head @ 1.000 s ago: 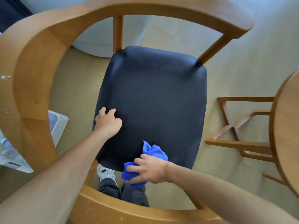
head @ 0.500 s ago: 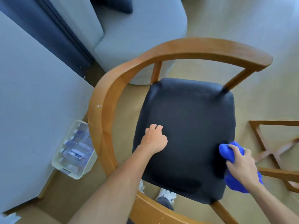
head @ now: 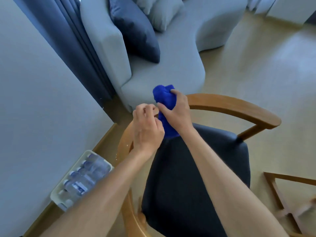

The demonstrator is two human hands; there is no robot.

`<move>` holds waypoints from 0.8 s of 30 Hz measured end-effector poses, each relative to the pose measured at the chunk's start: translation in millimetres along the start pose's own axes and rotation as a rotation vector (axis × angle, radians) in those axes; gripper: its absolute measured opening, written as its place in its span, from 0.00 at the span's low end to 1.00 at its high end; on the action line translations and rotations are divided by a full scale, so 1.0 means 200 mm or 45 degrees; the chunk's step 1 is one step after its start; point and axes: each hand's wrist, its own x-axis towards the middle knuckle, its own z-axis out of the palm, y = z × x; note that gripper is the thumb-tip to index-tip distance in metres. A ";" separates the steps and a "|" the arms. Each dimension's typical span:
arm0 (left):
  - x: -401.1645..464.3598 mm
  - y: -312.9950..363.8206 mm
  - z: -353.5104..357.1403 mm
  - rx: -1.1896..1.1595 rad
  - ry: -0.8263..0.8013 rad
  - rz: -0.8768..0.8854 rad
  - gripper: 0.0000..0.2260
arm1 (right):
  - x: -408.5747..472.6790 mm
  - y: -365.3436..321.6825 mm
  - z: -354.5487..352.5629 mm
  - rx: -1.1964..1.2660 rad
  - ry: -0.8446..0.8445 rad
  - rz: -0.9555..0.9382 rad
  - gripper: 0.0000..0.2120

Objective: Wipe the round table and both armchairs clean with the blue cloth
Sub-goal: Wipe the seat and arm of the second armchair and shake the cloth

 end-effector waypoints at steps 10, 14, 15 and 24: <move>0.35 -0.17 0.13 0.432 -0.712 0.041 0.27 | 0.15 0.09 0.10 0.414 -0.342 0.369 0.19; 0.44 -0.17 0.21 0.623 -0.956 0.072 0.34 | 0.19 0.25 0.03 -0.433 -0.300 0.071 0.21; 0.45 -0.16 0.22 0.679 -0.999 0.091 0.34 | 0.19 0.29 0.02 -0.670 -0.370 0.013 0.22; 0.00 -0.33 -0.18 0.434 -0.458 -0.116 0.25 | 0.18 0.38 0.05 -1.027 -0.449 -0.037 0.28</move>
